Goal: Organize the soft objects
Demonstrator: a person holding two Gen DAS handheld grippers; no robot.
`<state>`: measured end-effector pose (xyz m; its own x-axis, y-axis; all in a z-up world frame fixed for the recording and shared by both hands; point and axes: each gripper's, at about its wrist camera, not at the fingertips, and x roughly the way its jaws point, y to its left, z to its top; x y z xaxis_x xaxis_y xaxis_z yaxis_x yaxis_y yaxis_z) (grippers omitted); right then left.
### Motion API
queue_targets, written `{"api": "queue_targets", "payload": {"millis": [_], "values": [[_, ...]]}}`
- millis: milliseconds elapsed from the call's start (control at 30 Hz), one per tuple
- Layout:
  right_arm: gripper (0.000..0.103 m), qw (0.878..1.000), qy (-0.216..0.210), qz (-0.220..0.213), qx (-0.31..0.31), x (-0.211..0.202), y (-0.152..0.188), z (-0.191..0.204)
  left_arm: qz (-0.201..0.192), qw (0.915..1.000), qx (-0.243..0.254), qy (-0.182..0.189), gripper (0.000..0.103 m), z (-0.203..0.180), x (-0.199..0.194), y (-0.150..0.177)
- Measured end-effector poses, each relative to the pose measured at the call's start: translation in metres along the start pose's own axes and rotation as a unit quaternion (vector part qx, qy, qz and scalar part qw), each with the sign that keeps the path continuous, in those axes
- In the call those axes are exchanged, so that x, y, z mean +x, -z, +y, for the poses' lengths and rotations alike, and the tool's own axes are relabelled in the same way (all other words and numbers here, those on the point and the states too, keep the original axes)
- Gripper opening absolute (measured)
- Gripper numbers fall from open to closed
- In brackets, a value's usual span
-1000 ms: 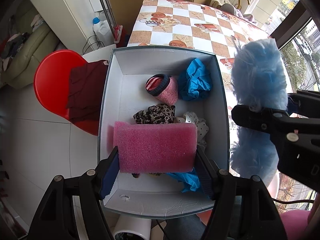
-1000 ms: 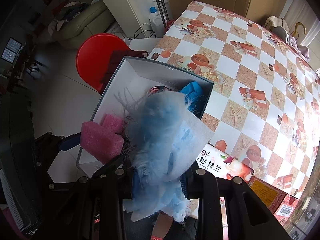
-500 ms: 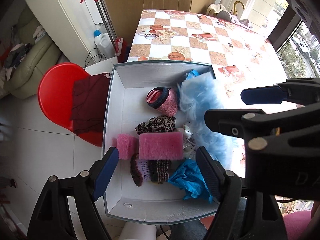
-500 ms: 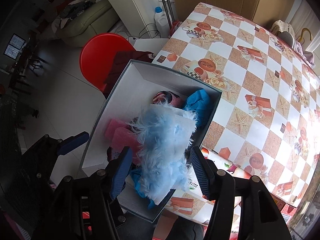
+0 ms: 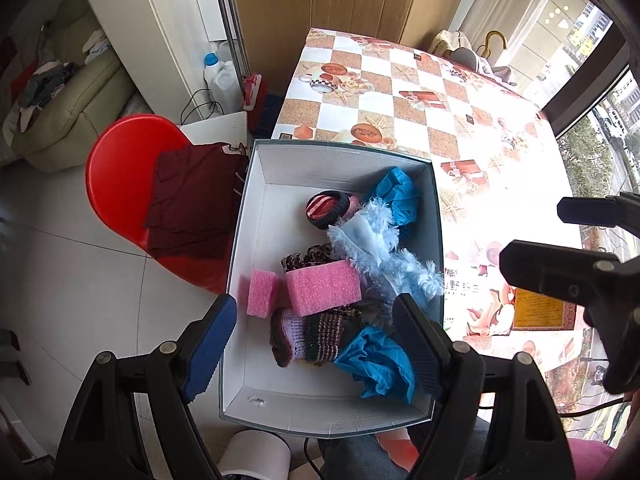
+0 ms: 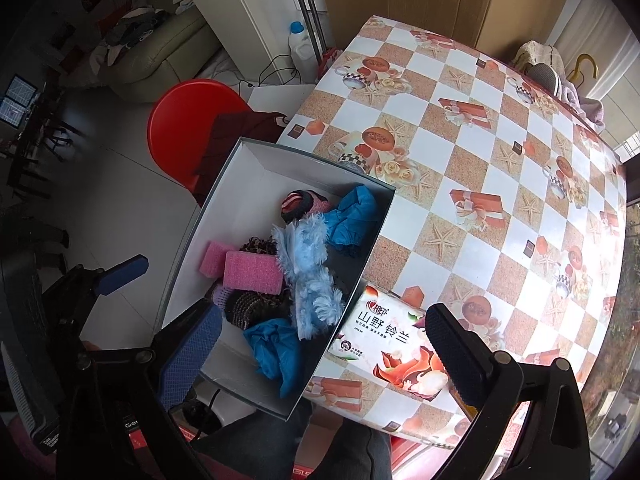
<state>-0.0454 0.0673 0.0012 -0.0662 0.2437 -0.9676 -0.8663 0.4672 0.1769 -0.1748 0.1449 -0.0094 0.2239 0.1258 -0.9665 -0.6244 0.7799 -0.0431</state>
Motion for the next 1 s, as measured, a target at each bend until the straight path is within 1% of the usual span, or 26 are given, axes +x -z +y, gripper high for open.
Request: {"api": "queue_targets", "payload": {"millis": [100,200,400,600,1000], "values": [[0.102,1.000,0.009,0.001,-0.002,-0.006,0.003,-0.001,-0.007,0.9998,0.013,-0.010,0.083,-0.006,-0.006,-0.003],[0.102,1.000,0.005,0.001,-0.001,-0.008,0.004,-0.002,-0.007,0.9996,0.022,-0.018,0.083,-0.011,-0.006,-0.006],[0.102,1.000,0.022,0.008,-0.013,-0.005,0.012,-0.002,0.013,0.9990,0.034,-0.025,0.083,-0.021,0.001,-0.001],[0.102,1.000,0.017,0.011,-0.005,-0.005,0.017,-0.009,0.019,0.9984,0.045,-0.028,0.083,-0.028,0.001,0.003],[0.102,1.000,0.008,0.010,-0.010,-0.005,0.023,-0.007,0.020,0.9982,0.044,-0.035,0.083,-0.033,-0.001,0.004]]}}
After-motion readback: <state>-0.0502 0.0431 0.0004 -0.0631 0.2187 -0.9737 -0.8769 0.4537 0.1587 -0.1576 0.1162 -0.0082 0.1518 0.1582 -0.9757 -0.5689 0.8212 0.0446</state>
